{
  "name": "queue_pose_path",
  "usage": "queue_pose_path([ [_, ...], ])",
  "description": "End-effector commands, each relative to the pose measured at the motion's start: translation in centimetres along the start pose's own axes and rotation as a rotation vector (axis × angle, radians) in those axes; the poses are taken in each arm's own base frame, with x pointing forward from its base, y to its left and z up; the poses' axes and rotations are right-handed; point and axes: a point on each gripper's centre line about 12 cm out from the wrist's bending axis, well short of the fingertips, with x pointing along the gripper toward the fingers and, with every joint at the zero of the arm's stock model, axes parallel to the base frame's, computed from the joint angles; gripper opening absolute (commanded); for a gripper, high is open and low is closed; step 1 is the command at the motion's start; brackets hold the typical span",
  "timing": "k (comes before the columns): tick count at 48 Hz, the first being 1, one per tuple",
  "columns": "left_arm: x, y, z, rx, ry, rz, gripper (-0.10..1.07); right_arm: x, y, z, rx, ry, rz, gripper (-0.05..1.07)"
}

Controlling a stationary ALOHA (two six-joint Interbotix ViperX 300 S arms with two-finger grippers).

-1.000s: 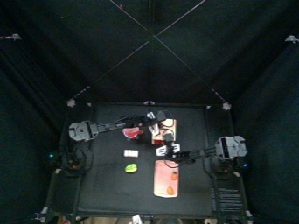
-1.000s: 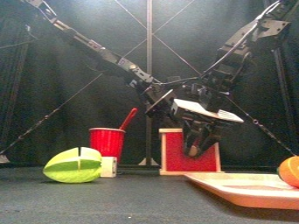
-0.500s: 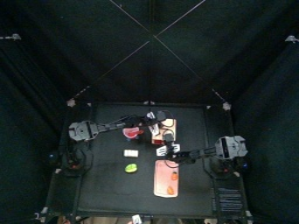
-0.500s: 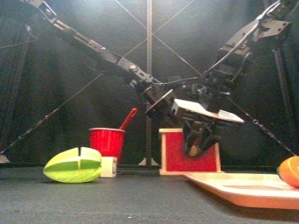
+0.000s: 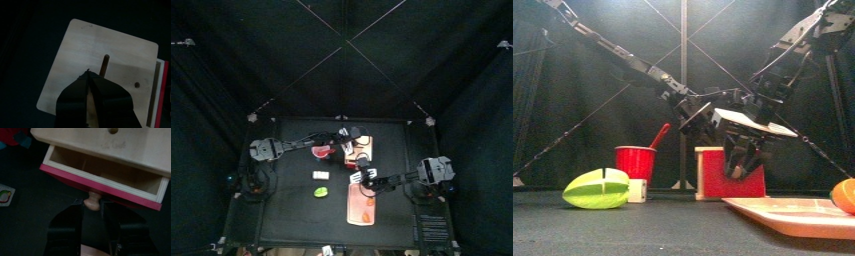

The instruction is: Open drawer

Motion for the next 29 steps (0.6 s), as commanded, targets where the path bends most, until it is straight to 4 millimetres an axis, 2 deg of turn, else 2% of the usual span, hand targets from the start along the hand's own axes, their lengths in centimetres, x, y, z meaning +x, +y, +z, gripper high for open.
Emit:
queue_pose_path([
  [1, 0.0, 0.0, -0.2, 0.000, 0.012, -0.002, 0.49, -1.5, 1.0, -0.2, -0.010, 0.000, 0.053, 0.48],
  [29, 0.0, -0.2, -0.3, 0.002, 0.017, -0.005, 0.49, -2.5, 1.2, -2.2, -0.031, 0.035, 0.061, 0.48],
])
